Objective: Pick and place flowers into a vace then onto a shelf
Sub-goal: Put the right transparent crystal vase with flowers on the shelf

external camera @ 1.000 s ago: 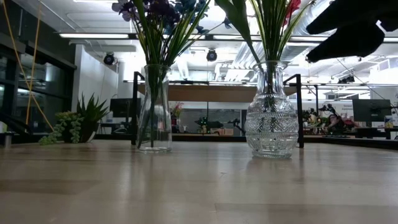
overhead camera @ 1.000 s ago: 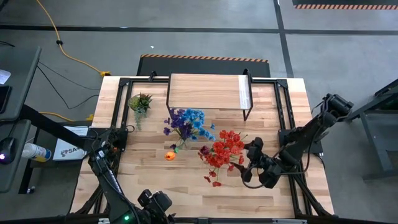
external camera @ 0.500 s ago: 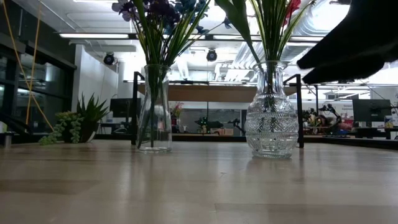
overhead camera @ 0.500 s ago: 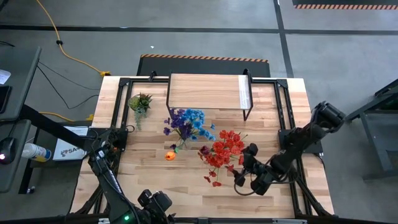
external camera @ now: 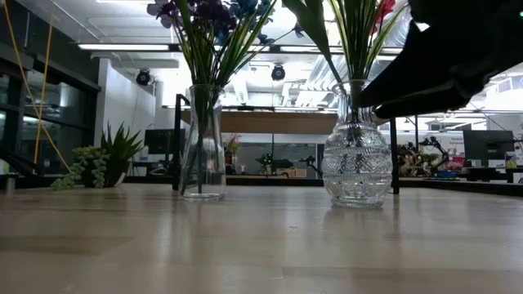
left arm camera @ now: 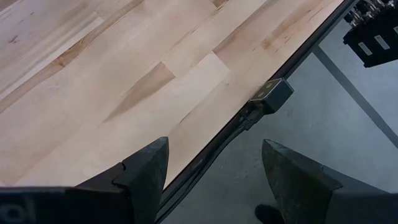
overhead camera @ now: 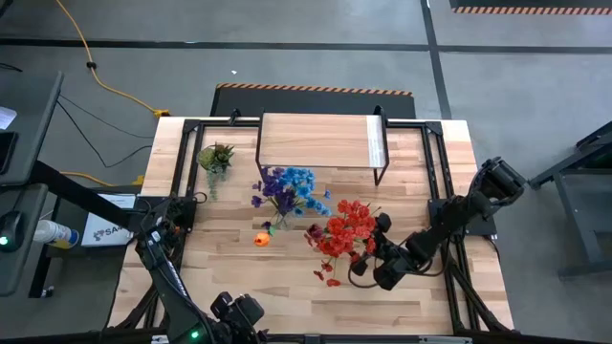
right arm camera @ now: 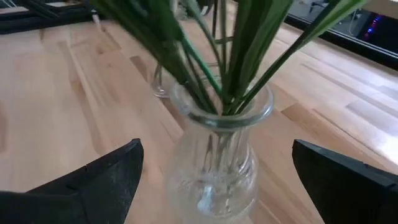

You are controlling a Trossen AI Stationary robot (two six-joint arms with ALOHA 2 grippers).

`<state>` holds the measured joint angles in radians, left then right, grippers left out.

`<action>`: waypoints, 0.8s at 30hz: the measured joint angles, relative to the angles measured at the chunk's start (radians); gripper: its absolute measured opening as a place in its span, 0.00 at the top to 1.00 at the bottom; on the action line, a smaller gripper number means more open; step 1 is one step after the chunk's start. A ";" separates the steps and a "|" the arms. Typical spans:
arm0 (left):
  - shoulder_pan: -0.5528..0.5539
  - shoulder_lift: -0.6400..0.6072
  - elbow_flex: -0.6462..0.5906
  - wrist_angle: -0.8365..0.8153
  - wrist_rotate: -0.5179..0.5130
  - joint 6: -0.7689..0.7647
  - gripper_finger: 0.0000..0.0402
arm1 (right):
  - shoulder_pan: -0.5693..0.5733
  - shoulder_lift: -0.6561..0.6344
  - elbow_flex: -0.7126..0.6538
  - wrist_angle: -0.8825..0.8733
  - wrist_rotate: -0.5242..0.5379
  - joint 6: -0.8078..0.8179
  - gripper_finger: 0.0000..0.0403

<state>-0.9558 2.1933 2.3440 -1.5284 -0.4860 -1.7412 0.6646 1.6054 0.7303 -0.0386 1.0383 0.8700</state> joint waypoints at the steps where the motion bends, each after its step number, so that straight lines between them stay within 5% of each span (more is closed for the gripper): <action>1: 0.000 0.000 0.000 0.000 0.001 0.000 0.27 | -0.008 0.000 0.000 0.000 -0.004 0.000 0.02; 10: 0.000 0.000 0.000 0.000 0.001 0.000 0.27 | -0.059 0.000 0.000 0.019 -0.050 0.002 0.02; 24: 0.000 0.000 0.000 0.000 0.003 0.000 0.27 | -0.116 0.150 0.000 0.280 -0.040 0.001 0.02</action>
<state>-0.9558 2.1933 2.3440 -1.5288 -0.4830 -1.7416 0.5488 1.7552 0.7303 0.2419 0.9981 0.8711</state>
